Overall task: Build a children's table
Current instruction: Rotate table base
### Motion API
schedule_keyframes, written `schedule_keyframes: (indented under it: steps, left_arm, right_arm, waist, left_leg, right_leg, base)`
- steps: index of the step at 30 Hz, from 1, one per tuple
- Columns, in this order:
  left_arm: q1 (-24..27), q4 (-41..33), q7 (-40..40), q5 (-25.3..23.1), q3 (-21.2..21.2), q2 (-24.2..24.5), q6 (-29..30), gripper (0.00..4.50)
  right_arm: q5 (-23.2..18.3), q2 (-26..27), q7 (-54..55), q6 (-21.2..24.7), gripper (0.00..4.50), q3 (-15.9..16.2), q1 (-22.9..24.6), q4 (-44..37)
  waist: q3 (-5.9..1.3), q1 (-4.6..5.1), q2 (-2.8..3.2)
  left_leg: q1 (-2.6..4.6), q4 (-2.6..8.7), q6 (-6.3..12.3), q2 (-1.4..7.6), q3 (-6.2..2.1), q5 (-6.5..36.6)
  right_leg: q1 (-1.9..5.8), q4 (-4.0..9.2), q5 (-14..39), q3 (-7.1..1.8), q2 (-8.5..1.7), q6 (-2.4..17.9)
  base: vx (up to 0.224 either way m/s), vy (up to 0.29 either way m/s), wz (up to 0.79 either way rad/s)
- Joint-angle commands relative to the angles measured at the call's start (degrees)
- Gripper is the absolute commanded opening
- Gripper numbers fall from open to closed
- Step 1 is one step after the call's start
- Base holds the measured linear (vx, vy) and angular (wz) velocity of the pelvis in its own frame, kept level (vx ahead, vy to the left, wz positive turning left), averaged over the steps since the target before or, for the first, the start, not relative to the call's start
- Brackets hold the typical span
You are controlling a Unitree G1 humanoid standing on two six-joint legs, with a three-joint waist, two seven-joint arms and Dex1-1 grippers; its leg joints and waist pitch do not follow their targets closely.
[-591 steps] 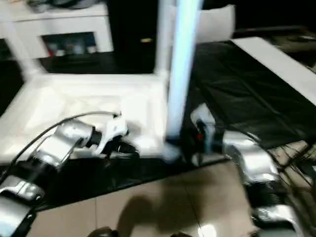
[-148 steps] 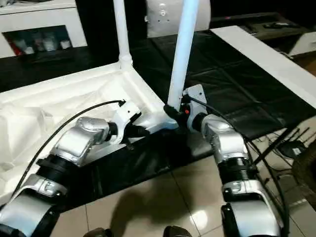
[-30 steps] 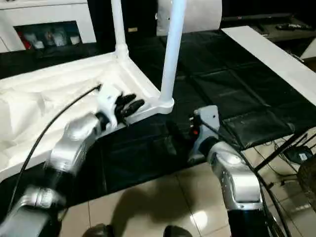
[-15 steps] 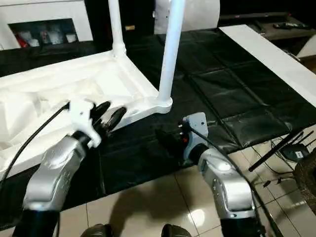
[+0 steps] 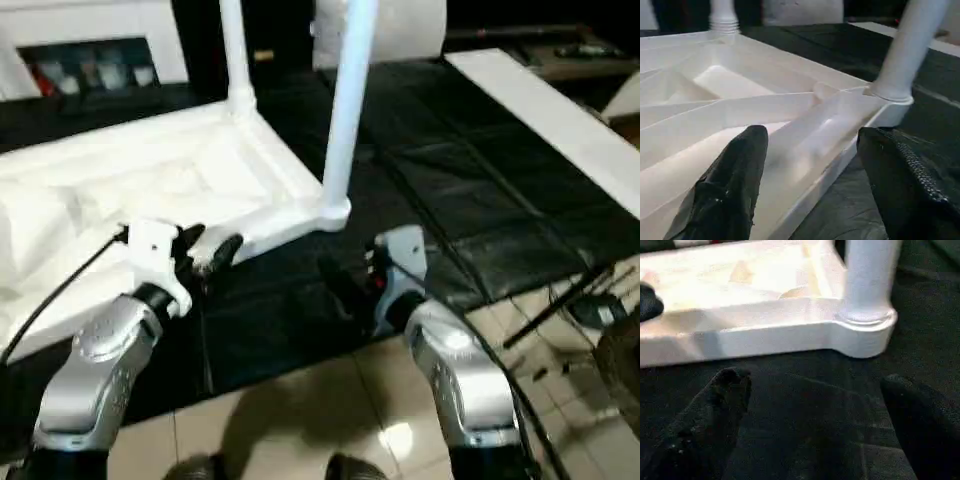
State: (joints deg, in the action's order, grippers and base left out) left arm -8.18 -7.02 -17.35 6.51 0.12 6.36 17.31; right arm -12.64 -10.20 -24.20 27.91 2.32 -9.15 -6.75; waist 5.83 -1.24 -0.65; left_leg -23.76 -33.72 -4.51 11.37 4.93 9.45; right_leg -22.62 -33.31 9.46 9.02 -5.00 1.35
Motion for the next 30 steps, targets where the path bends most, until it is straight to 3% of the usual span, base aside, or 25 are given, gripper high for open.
schedule_keyframes:
  steps: [1,2,3,4,5,6,7,8,9,10,11,12,13,15,18,19,22,23,25,26,27,30]
  left_arm:
    - [1.0,-1.1,0.8,0.9,0.4,-0.6,2.3,3.18]
    - [1.1,-1.1,1.1,1.4,0.7,-0.8,3.3,3.18]
    - [1.4,-1.3,1.4,1.4,0.9,-0.8,3.2,3.18]
    - [1.9,-1.7,1.8,1.1,1.1,-0.6,2.3,3.18]
    - [2.1,-1.8,1.9,1.0,1.1,-0.7,2.0,3.18]
    - [2.7,-2.2,2.4,0.9,1.3,-0.8,1.5,3.18]
    - [3.1,-2.5,2.6,0.9,1.4,-0.8,1.3,3.18]
    - [3.3,-2.7,2.6,0.9,1.4,-0.9,1.1,3.18]
    - [3.4,-2.9,2.6,0.9,1.4,-0.9,1.1,3.18]
    - [3.8,-3.4,2.9,0.7,1.4,-0.8,1.3,3.18]
    - [4.2,-4.0,3.1,0.7,1.6,-0.8,1.0,3.18]
    - [4.5,-4.6,3.3,0.8,1.7,-0.9,0.8,3.18]
    - [4.9,-5.3,3.5,0.8,2.0,-0.9,0.8,3.18]
    - [5.1,-5.5,3.7,0.8,2.0,-0.9,0.8,3.18]
    - [5.4,-5.8,4.1,0.7,2.1,-1.2,0.5,3.18]
    - [5.7,-6.2,4.5,0.7,2.3,-1.3,0.3,3.18]
    - [6.2,-6.9,5.4,0.5,2.6,-1.3,0.2,3.18]
    - [6.4,-7.3,5.4,0.5,2.6,-1.2,0.2,3.18]
    - [7.6,-8.8,5.0,0.2,2.4,-0.5,0.1,3.18]
    - [8.2,-9.5,4.9,0.4,2.5,-0.4,0.0,3.18]
    - [9.2,-10.9,4.8,0.7,2.8,-0.3,-0.1,3.18]
    - [10.2,-12.3,4.6,1.1,3.0,-0.2,-0.2,3.18]
  right_arm:
    - [0.6,-0.4,-0.3,-1.1,4.50,0.2,0.2,-0.7]
    - [0.5,-0.5,-0.3,-1.3,4.50,0.2,0.3,-0.6]
    - [0.4,-0.6,-0.4,-1.7,4.50,0.2,0.4,-0.6]
    - [0.0,-0.6,-0.5,-2.3,4.50,-0.1,0.7,-0.8]
    - [-0.2,-0.5,-0.5,-2.4,4.50,-0.3,0.8,-0.8]
    - [-0.5,-0.2,-0.2,-2.8,4.50,-0.8,0.8,-0.7]
    - [-0.6,-0.1,-0.2,-3.3,4.50,-1.0,0.8,-0.6]
    - [-0.6,-0.1,-0.5,-3.8,4.50,-1.1,0.8,-0.6]
    - [-0.6,-0.2,-0.7,-4.2,4.50,-1.0,0.9,-0.6]
    - [-0.4,-0.3,-0.6,-4.2,4.50,-0.8,1.1,-0.8]
    - [-0.3,-0.4,-0.5,-4.2,4.50,-0.7,1.2,-0.9]
    - [-0.3,-0.4,-0.4,-4.4,4.50,-0.5,1.4,-0.9]
    - [-0.4,-0.5,-0.3,-4.6,4.50,-0.4,1.5,-1.0]
    - [-0.4,-0.5,-0.3,-4.7,4.50,-0.3,1.6,-1.0]
    - [-0.2,-0.3,0.3,-4.4,4.50,-0.4,1.9,-1.0]
    - [0.4,-0.2,1.5,-3.5,4.50,-0.4,2.0,-1.3]
    - [1.2,-0.8,2.0,-3.6,4.50,-0.1,2.4,-1.6]
    - [1.1,-1.0,1.6,-4.3,4.50,-0.3,2.7,-1.8]
    - [-0.2,-1.0,1.2,-4.9,4.50,-1.2,3.5,-2.8]
    - [-0.5,-0.7,1.5,-4.9,4.50,-1.6,3.7,-3.3]
    - [-1.3,-0.3,1.8,-4.6,4.50,-2.3,4.2,-4.3]
    - [-1.9,-0.1,2.0,-4.3,4.50,-2.5,5.0,-5.2]
  waist:
    - [-3.36,1.53,2.47]
    - [-3.19,1.62,2.15]
    - [-2.49,1.19,0.71]
    - [-3.02,0.00,-1.09]
    - [-3.04,-1.17,-2.05]
    - [-2.73,-2.32,-2.29]
    - [-2.74,-4.62,-2.92]
    - [-2.66,-4.99,-2.77]
    - [-3.13,-5.88,-1.66]
    - [-2.80,-5.18,-1.11]
    - [-3.03,-5.03,-0.59]
    - [-3.17,-4.53,-0.48]
    - [-3.55,-3.87,-0.23]
    - [-3.30,-3.47,-0.31]
    - [-2.94,-2.75,-0.47]
    - [-2.61,-2.38,-0.80]
    - [-2.38,-1.73,-1.09]
    - [-2.32,-1.63,-1.50]
    - [-2.30,-1.57,-1.35]
    - [-2.39,-1.54,-1.33]
    - [-2.66,-1.49,-0.94]
    - [-2.83,-1.46,-0.99]
  left_leg:
    - [3.31,7.93,11.83,5.45,-8.78,21.4]
    - [3.35,7.61,14.13,4.80,-9.07,19.7]
    - [0.57,6.71,15.04,1.32,-7.30,18.2]
    - [1.42,0.10,8.22,-2.73,-0.12,14.1]
    - [1.48,-0.94,6.46,-2.67,0.81,8.9]
    - [-0.66,-1.09,5.57,-2.46,1.27,4.7]
    - [-0.37,-0.85,6.06,-1.05,1.83,3.1]
    - [-0.97,-0.52,6.48,-0.95,1.62,3.1]
    - [-0.02,0.85,7.41,0.29,1.52,2.5]
    - [0.45,2.95,7.88,0.71,1.73,1.0]
    - [1.49,3.20,7.68,1.36,1.84,1.5]
    - [2.21,3.30,7.51,2.19,1.61,2.3]
    - [2.79,3.62,6.56,3.60,0.92,4.7]
    - [2.40,4.07,5.78,3.05,1.28,8.2]
    - [2.21,4.46,4.58,2.54,1.59,12.3]
    - [2.19,4.71,3.52,2.40,1.69,14.6]
    - [2.08,4.77,2.51,2.06,1.98,16.8]
    - [2.04,4.75,2.57,1.97,2.12,17.0]
    - [2.06,4.68,2.56,1.94,2.16,17.3]
    - [1.95,4.71,2.63,1.98,2.15,16.6]
    - [2.02,4.69,2.86,2.14,2.18,15.6]
    - [2.12,4.58,3.65,2.13,2.39,14.5]
  right_leg:
    - [1.20,-3.05,11.5,-1.51,1.12,13.6]
    - [0.81,-3.22,11.5,-2.37,1.00,15.2]
    - [1.78,-0.79,10.7,-4.38,-1.06,18.4]
    - [1.47,5.59,21.0,-6.56,-5.55,12.7]
    - [2.69,6.04,29.7,-6.86,-7.21,8.5]
    - [4.23,6.25,34.9,-8.40,-7.87,3.0]
    - [3.80,6.58,41.8,-11.06,-9.07,-5.2]
    - [4.68,5.75,40.0,-10.91,-8.95,-4.9]
    - [4.51,5.20,32.2,-10.48,-8.82,-0.9]
    - [3.83,3.88,23.3,-7.56,-5.06,3.3]
    - [3.03,3.51,19.5,-6.83,-3.71,4.6]
    - [2.50,2.99,15.9,-6.49,-2.87,5.7]
    - [2.77,1.94,7.5,-6.51,-2.91,8.2]
    - [3.22,2.21,6.6,-6.59,-3.40,9.6]
    - [3.39,3.18,12.5,-6.61,-3.74,8.8]
    - [3.10,3.69,17.2,-6.79,-3.78,7.5]
    - [2.75,4.30,22.1,-7.07,-3.82,5.9]
    - [2.69,4.49,23.2,-7.14,-3.86,5.4]
    - [2.43,4.78,26.1,-7.33,-3.99,4.0]
    - [2.51,4.65,25.2,-7.36,-3.95,4.0]
    - [2.40,4.51,22.2,-7.39,-3.73,4.4]
    - [2.35,4.13,18.2,-7.44,-3.55,5.8]
  base:
    - [0.026,-0.110,0.58]
    - [0.007,-0.145,0.68]
    - [0.007,-0.145,0.68]
    - [-0.019,-0.151,0.61]
    - [-0.024,-0.150,0.20]
    - [-0.024,-0.150,0.20]
    - [-0.008,-0.128,-0.01]
    - [-0.005,-0.059,0.02]
    - [-0.005,-0.059,0.02]
    - [0.000,0.000,0.00]
    - [0.000,0.000,0.00]
    - [0.000,0.000,0.00]
    - [0.000,0.000,0.00]
    - [0.006,0.061,-0.03]
    - [-0.017,0.057,-0.06]
    - [0.000,0.000,0.00]
    - [0.000,0.000,0.00]
    - [0.000,0.000,0.00]
    - [0.000,0.000,0.00]
    - [0.000,0.000,0.00]
    - [0.000,0.000,0.00]
    - [0.000,0.000,0.00]
